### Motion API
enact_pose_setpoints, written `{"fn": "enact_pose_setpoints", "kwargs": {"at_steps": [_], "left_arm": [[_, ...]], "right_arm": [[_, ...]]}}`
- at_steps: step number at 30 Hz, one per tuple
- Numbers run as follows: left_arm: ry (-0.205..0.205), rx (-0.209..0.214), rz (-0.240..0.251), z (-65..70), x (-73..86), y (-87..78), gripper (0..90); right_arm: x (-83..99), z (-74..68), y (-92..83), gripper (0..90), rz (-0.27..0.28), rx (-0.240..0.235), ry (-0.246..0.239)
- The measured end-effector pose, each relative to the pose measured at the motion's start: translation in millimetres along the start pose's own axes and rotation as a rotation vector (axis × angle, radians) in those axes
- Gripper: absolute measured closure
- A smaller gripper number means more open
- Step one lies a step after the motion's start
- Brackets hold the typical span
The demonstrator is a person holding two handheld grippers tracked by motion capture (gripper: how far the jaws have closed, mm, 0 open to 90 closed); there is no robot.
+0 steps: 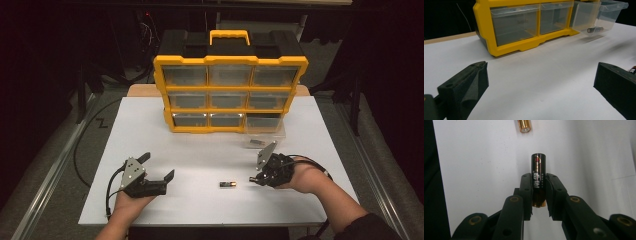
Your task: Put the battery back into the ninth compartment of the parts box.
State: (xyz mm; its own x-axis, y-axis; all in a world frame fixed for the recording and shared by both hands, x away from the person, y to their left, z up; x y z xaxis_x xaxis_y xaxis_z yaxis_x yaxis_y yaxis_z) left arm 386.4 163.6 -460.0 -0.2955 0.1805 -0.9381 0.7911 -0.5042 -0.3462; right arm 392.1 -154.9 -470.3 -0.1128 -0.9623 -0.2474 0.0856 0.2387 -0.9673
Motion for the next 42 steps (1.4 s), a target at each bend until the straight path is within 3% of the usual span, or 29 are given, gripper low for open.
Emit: {"fn": "enact_pose_setpoints", "kwargs": {"at_steps": [42], "left_arm": [[-0.006,0.006,-0.002,0.5,-0.1,-0.3,0.2]], "right_arm": [[-1.3,29.7,-28.0,78.4,-0.01,0.005,0.023]]}}
Point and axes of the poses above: each handheld gripper's, and its own axes: y roughly forward along the jaws, x roughly out of its underside, z roughly to its right, the point moved 10 cm from there along y, roughly forward along the jaws, and after that the axes turned 5 degrees about -z, right-handed, at the moved point
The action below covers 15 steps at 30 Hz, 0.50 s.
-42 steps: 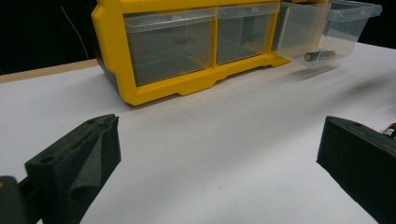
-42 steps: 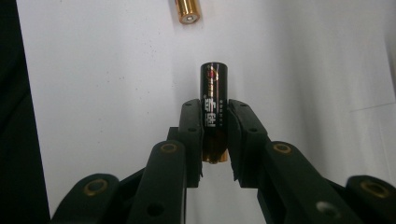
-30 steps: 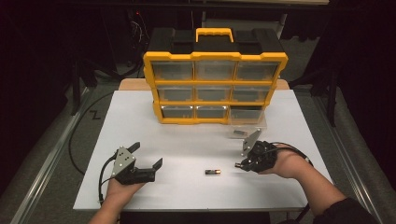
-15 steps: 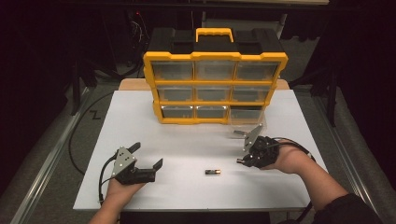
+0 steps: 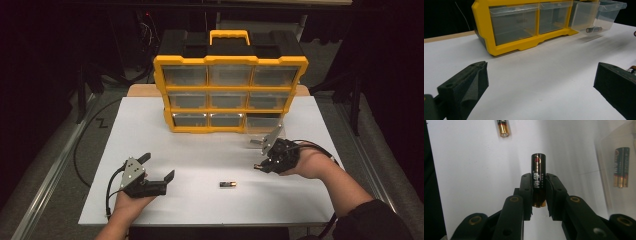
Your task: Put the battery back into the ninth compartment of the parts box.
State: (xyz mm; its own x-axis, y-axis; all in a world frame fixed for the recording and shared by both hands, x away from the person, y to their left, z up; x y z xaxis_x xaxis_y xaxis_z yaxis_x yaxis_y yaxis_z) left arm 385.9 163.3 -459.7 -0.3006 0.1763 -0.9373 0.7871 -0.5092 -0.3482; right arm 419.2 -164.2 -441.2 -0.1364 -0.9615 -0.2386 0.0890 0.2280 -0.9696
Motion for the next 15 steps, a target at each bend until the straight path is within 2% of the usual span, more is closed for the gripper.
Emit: {"fn": "enact_pose_setpoints", "kwargs": {"at_steps": [15], "left_arm": [[0.009,0.009,0.003,1.7,-0.2,0.1,0.2]], "right_arm": [[-5.4,15.9,-13.3,78.4,-0.002,0.018,0.003]]}}
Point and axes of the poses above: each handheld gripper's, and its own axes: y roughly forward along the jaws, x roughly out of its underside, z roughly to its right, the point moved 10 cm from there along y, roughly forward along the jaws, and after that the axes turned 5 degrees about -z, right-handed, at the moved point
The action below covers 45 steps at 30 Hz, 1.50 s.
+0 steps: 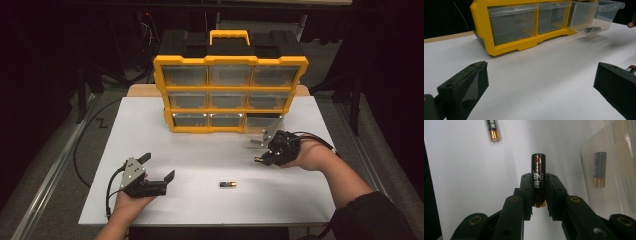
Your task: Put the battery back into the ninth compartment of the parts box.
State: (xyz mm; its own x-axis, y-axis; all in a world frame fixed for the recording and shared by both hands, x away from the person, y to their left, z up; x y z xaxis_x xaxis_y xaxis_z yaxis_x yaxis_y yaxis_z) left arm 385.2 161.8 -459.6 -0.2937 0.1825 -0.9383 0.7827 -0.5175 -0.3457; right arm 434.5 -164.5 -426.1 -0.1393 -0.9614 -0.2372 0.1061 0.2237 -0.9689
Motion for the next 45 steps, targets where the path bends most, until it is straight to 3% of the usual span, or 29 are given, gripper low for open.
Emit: {"fn": "enact_pose_setpoints", "kwargs": {"at_steps": [45], "left_arm": [[0.001,0.008,-0.004,0.9,1.1,0.6,0.2]], "right_arm": [[-12.0,38.3,-35.6,78.5,-0.007,0.068,0.021]]}}
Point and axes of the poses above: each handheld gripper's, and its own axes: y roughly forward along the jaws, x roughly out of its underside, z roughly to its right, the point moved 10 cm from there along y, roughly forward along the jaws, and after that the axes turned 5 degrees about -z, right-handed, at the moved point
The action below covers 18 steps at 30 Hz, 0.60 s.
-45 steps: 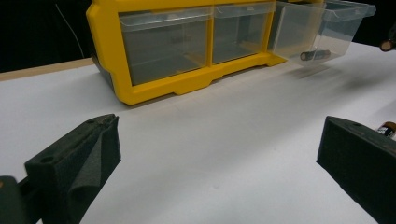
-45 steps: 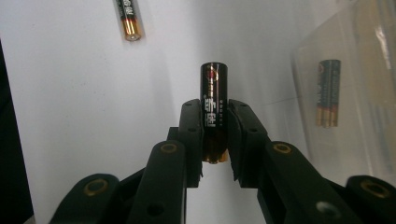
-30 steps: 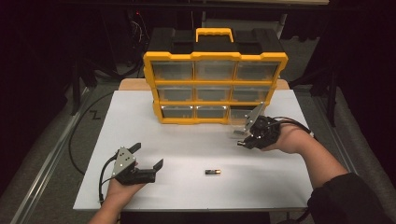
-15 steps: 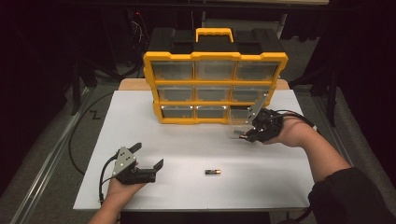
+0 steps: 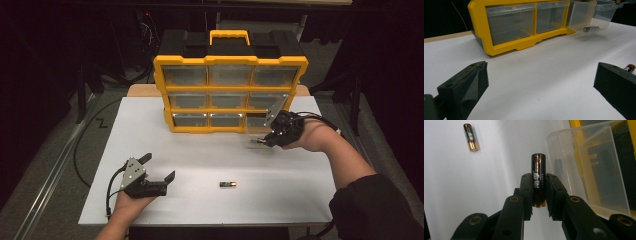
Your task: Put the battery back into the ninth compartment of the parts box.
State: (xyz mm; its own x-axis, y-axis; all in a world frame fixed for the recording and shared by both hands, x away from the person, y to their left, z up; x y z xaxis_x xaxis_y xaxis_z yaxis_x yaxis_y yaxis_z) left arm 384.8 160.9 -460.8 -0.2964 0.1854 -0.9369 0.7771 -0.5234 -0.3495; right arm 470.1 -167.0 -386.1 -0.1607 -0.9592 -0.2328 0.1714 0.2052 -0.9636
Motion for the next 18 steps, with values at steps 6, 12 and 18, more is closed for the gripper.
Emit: {"fn": "enact_pose_setpoints", "kwargs": {"at_steps": [6,12,18], "left_arm": [[0.001,0.0,-0.001,-0.5,0.0,-0.4,0.2],[-0.001,0.001,-0.001,-0.7,0.0,-0.8,0.2],[0.0,0.005,-0.001,-0.4,-0.1,-1.1,0.2]], "right_arm": [[-2.4,6.1,-5.0,78.5,-0.003,0.016,-0.001],[-7.6,14.5,-6.9,78.4,-0.005,0.031,0.002],[-12.0,22.5,-4.9,78.5,-0.009,0.037,0.009]]}}
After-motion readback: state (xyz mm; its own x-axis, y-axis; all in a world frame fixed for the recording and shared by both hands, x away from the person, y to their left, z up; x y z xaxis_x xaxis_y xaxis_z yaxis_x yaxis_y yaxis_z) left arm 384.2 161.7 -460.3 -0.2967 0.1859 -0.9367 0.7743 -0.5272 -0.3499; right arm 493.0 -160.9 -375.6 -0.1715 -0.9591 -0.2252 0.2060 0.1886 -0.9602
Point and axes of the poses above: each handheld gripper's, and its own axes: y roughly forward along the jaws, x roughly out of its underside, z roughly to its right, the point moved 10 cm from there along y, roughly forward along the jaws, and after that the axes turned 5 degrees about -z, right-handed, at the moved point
